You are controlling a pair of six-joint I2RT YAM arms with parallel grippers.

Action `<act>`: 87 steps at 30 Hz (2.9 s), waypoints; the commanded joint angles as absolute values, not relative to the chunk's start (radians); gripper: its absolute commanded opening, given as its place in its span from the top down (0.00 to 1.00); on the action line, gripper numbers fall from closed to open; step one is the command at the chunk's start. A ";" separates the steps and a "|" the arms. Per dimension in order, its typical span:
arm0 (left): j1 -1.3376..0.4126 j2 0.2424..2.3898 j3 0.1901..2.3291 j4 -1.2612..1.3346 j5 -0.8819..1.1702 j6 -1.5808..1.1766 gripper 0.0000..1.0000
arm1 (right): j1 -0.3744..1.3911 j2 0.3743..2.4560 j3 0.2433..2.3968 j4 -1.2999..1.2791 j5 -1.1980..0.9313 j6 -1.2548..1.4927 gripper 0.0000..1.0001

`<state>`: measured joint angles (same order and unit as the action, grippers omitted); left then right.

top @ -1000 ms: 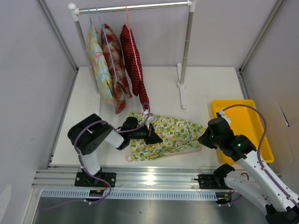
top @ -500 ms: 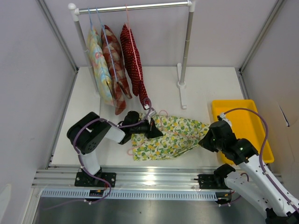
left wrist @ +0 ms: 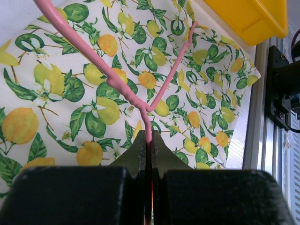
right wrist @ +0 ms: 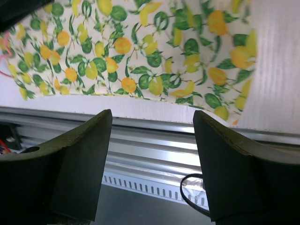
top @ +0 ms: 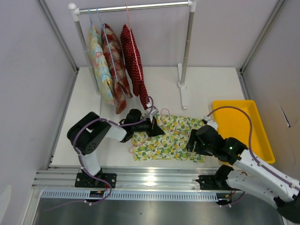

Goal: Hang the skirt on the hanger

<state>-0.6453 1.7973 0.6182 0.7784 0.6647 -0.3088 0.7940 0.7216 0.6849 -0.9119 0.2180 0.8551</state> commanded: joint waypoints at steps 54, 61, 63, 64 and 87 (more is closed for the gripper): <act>-0.637 1.697 0.764 0.569 0.751 -0.167 1.00 | 1.321 1.164 0.463 -0.511 0.252 1.002 0.80; -0.635 1.729 0.804 0.533 0.769 -0.132 1.00 | 1.321 1.115 0.451 -0.561 0.247 1.006 0.80; -0.635 1.733 0.811 0.537 0.773 -0.130 1.00 | 1.315 1.089 0.445 -0.563 0.244 1.005 0.79; -0.635 1.735 0.813 0.544 0.773 -0.130 1.00 | 1.307 1.085 0.443 -0.564 0.236 1.000 0.79; -0.644 1.660 0.798 0.618 0.721 -0.202 1.00 | 1.253 1.172 0.449 -0.462 0.172 0.956 0.80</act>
<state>-0.6384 1.7439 0.8139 0.5087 0.7410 -0.1623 1.2545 1.1660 0.4511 -0.4759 0.1696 0.9653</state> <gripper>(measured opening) 0.026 0.198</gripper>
